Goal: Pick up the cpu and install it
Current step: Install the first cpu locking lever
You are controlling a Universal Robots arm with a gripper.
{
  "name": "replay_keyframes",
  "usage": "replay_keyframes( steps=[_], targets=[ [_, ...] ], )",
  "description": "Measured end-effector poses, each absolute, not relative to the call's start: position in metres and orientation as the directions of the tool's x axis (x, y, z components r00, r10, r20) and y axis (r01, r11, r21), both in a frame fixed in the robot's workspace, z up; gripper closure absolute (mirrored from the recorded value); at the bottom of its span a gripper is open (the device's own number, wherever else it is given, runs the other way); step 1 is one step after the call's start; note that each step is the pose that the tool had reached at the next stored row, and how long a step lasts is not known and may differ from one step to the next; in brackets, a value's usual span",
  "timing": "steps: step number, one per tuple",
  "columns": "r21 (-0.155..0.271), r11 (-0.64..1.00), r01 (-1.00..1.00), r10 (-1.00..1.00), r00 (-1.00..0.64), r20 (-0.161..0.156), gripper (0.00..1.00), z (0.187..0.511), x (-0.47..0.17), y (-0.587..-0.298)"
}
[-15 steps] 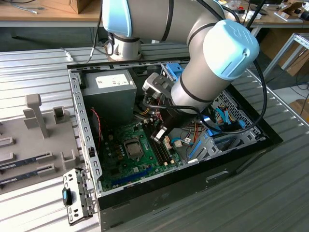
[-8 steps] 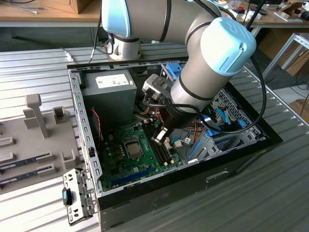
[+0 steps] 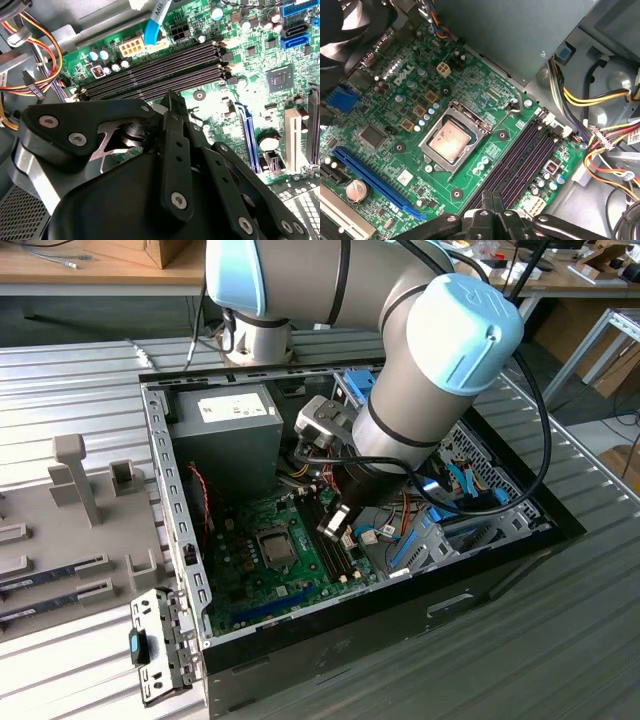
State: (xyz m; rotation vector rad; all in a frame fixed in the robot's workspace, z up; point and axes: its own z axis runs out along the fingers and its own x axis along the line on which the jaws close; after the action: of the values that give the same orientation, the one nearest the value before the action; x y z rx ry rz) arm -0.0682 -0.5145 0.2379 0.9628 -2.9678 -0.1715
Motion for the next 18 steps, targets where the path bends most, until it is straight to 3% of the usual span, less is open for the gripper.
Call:
replay_keyframes(
  steps=[18],
  targets=[
    [0.119, 0.802, -0.585, -0.586, -0.81, -0.029, 0.89, 0.238, -0.072, -0.441]
  ],
)
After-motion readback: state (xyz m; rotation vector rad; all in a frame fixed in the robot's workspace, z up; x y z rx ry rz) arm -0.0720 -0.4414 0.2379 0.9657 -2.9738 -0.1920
